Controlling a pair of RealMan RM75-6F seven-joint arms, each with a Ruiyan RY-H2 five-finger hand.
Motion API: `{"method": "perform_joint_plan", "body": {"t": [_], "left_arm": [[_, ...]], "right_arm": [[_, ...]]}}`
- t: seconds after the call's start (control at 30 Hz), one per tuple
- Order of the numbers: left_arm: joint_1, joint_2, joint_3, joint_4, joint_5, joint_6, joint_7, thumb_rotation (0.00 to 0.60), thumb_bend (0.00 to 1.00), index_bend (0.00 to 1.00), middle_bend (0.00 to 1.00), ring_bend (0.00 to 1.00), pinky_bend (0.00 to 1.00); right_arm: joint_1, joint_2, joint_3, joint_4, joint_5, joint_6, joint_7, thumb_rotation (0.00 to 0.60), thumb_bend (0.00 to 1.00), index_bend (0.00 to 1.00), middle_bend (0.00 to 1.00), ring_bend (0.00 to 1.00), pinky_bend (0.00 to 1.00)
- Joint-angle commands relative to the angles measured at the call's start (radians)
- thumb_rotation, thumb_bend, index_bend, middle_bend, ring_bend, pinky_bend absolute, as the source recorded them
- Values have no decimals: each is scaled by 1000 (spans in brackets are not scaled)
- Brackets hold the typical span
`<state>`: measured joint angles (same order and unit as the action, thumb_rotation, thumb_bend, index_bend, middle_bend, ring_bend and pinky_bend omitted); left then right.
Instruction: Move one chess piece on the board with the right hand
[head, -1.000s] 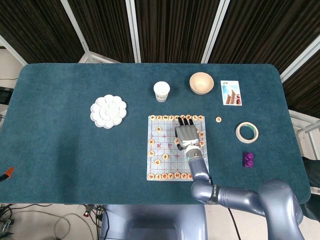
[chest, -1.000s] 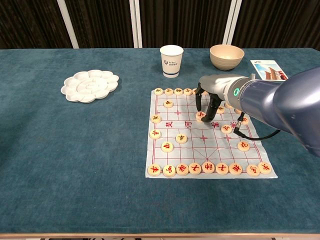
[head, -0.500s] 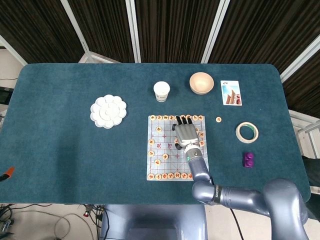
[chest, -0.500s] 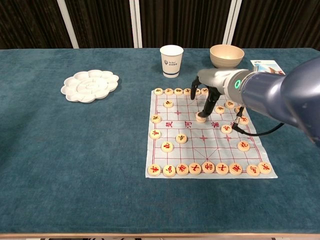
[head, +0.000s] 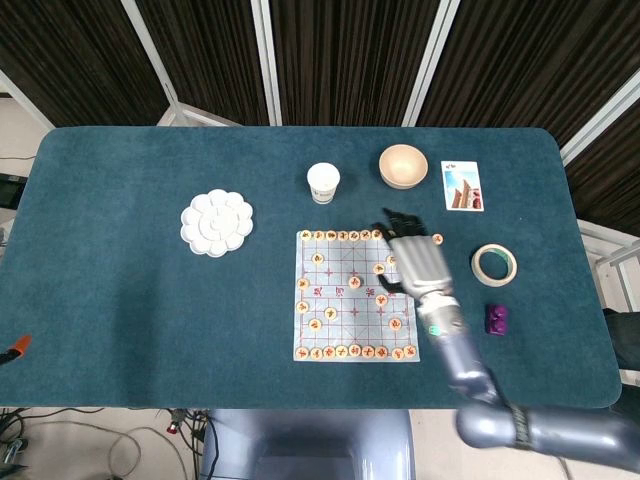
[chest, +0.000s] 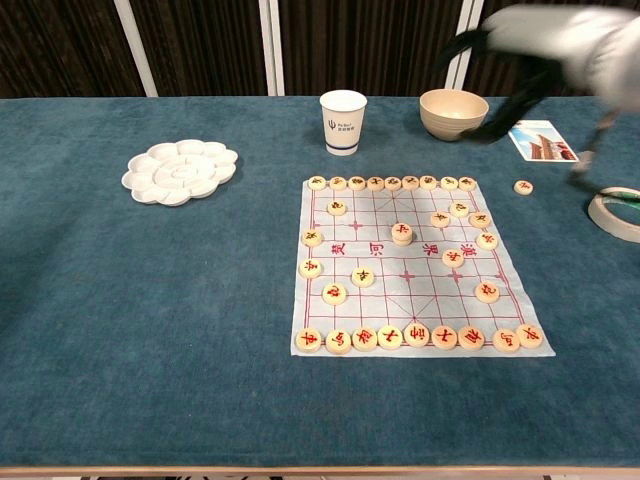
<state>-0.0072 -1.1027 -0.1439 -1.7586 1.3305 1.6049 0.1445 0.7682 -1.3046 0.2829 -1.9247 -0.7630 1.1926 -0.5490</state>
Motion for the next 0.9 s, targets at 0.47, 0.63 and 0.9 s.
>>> {"method": "perform_joint_plan", "body": {"t": [0.47,0.63,0.9], "left_arm": [[-1,3,1,-3,-11,-15,-8,600,0,48,0,0,0],[-3,4,-2,-1,-24,-22,-11,600,0,49,0,0,0],[-1,4,-3,-3,-18,-15,-13,600,0,49,0,0,0]], "right_arm": [[-631,113,-380,176,-830,540,438,600,378,148,0,0,61],[-688,49,-390,311,-839,563,463,600,377,149,0,0,61],[-694,30,-366,357,-854,527,437,600,378,148,0,0,61]]}}
